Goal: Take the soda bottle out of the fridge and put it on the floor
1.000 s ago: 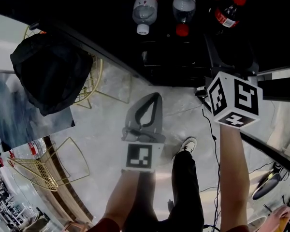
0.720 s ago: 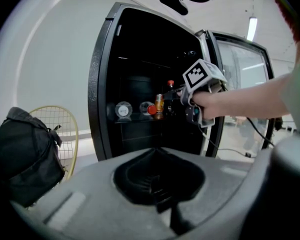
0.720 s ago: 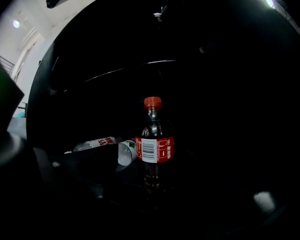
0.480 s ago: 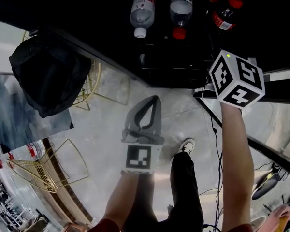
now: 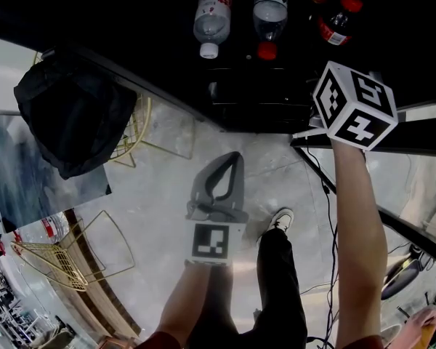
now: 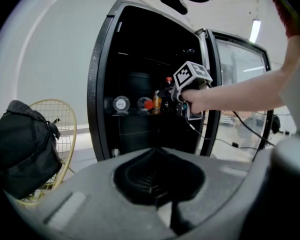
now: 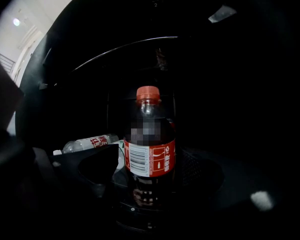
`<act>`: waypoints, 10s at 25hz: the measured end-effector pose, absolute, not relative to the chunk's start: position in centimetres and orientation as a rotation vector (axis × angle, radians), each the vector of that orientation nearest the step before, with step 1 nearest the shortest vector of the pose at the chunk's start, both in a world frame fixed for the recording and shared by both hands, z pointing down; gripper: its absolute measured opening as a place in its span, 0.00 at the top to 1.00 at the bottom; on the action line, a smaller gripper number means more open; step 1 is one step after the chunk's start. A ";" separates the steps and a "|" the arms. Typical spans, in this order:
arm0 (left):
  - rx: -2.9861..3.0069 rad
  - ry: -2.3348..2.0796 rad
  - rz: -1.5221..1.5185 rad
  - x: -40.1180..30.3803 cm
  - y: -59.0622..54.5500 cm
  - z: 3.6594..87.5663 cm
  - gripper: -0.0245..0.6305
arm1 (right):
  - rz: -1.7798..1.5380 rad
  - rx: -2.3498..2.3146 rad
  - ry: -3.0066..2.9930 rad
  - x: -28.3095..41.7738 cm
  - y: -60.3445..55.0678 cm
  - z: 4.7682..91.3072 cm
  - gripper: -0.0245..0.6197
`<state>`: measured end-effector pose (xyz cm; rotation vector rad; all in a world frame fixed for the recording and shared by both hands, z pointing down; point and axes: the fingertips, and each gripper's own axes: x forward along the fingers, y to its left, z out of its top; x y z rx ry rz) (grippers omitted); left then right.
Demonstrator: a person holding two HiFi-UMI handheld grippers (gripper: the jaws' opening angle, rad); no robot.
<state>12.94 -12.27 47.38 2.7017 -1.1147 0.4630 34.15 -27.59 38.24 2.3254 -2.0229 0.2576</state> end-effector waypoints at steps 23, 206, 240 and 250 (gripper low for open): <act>2.641 -1.142 0.473 11.5 -12.2 48.4 0.96 | 0.230 2.322 -2.005 34.2 -27.4 38.2 0.50; 2.452 -1.697 0.329 -17.0 -6.2 99.3 0.96 | 0.278 1.357 -2.508 -7.7 -11.2 108.8 0.49; 2.422 -1.742 0.312 -18.3 -5.8 97.6 0.96 | 0.238 1.428 -2.526 -5.7 -7.7 105.2 0.30; 2.417 -1.747 0.322 -18.5 -7.5 89.1 0.96 | 0.184 1.444 -2.507 -4.2 -7.0 95.1 0.30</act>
